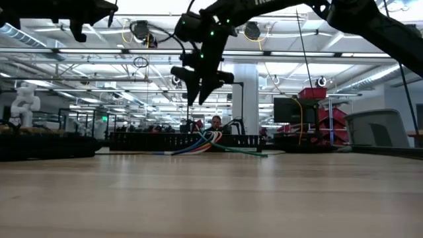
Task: Ziptie cables
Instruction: Wrap the cable wires using a zip tie
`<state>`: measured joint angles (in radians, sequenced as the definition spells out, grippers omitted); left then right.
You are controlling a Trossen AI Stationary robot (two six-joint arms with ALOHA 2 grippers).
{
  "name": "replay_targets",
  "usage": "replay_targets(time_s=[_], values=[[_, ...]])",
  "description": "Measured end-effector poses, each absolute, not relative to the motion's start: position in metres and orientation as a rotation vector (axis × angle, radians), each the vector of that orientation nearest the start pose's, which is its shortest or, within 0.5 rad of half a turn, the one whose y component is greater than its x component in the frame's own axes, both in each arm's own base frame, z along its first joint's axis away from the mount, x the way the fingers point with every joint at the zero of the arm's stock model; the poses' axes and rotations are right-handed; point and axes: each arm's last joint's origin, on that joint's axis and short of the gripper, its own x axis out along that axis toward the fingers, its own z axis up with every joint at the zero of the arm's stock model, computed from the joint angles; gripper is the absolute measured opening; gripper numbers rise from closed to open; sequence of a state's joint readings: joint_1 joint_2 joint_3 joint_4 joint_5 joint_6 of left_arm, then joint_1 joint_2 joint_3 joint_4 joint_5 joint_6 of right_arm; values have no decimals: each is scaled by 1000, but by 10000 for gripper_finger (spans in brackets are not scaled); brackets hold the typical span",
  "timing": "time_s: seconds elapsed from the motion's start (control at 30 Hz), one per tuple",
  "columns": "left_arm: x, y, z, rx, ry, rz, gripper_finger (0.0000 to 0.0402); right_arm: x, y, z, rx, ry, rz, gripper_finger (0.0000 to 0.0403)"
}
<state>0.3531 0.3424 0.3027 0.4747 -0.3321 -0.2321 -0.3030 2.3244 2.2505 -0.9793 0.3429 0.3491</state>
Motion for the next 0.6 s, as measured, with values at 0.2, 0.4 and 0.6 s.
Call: replay_targets(time_s=[0.2,0.4,0.6], values=[[96,44,282,-207,-499,567,0,469,-152,256,236,999,-743,181],[100,45,272,-231,-391,554,0,462,-175,249,313,988,-802,181],[102,45,267,-257,-341,539,0,462,-195,241,432,900,-795,181]])
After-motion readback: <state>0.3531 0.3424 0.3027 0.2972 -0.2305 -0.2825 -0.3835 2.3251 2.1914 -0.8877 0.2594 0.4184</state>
